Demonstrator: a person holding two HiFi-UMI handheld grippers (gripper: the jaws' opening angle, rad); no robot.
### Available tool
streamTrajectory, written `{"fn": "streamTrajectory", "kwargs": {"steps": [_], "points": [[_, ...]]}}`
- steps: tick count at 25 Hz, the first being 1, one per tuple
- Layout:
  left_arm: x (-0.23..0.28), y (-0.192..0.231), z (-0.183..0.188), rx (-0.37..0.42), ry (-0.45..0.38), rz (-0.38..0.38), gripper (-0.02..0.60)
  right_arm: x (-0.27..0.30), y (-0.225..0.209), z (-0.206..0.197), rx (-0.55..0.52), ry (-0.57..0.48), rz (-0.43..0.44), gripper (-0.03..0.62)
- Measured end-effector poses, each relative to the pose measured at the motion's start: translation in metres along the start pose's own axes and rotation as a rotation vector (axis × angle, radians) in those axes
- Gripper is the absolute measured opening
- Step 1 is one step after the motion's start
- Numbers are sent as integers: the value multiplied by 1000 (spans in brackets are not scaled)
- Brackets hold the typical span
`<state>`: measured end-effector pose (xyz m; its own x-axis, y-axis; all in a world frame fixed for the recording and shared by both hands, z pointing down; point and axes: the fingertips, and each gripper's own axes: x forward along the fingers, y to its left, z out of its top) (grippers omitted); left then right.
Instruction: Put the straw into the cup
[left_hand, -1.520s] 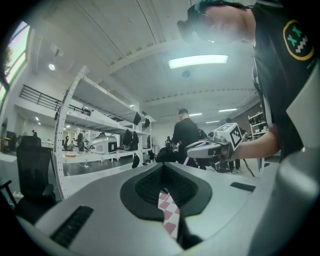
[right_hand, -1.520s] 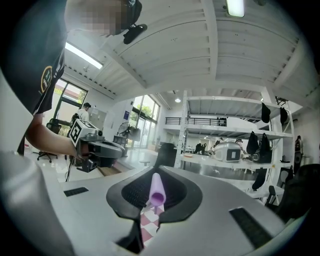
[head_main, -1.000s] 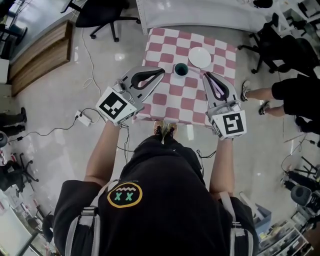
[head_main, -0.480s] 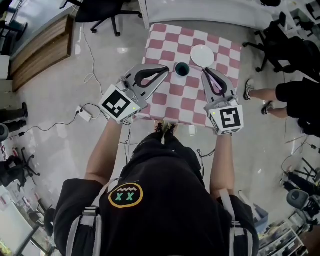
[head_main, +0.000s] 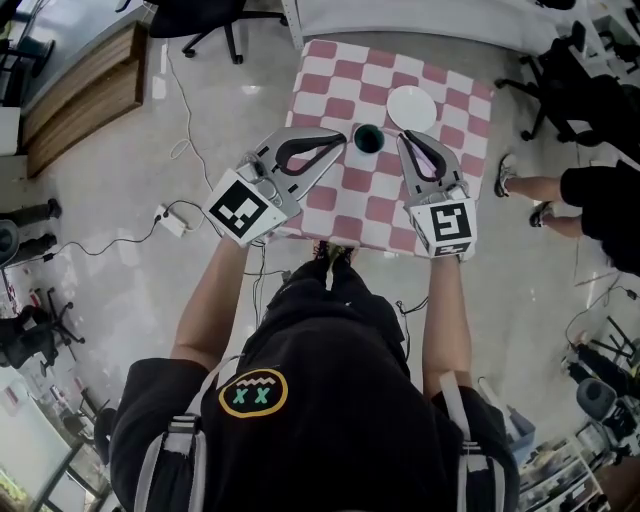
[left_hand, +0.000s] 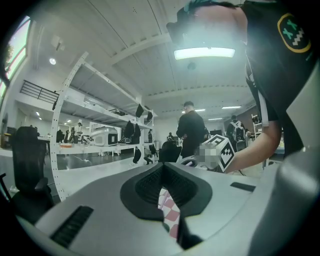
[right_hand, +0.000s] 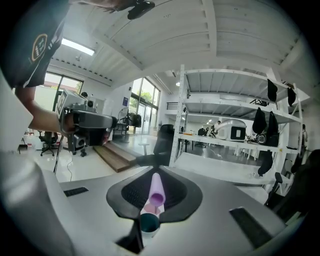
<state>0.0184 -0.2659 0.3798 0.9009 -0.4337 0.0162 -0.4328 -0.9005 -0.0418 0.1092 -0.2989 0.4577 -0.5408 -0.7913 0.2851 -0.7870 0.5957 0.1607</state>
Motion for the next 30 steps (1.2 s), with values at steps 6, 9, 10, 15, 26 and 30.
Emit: {"fn": "streamTrajectory", "kwargs": {"steps": [6, 9, 10, 15, 26, 30], "points": [[4, 4, -6, -7, 15, -4, 18, 21, -3, -25, -1, 49, 15, 49], [6, 5, -10, -12, 21, -3, 18, 30, -5, -37, 2, 72, 19, 49], [7, 5, -11, -12, 22, -3, 18, 32, -5, -41, 6, 78, 20, 49], [4, 7, -11, -15, 22, 1, 18, 45, 1, -55, 25, 104, 31, 49], [0, 8, -14, -19, 25, -2, 18, 71, 14, -110, 45, 171, 45, 49], [-1, 7, -15, -15, 25, -4, 18, 77, 15, -126, 54, 192, 39, 49]]}}
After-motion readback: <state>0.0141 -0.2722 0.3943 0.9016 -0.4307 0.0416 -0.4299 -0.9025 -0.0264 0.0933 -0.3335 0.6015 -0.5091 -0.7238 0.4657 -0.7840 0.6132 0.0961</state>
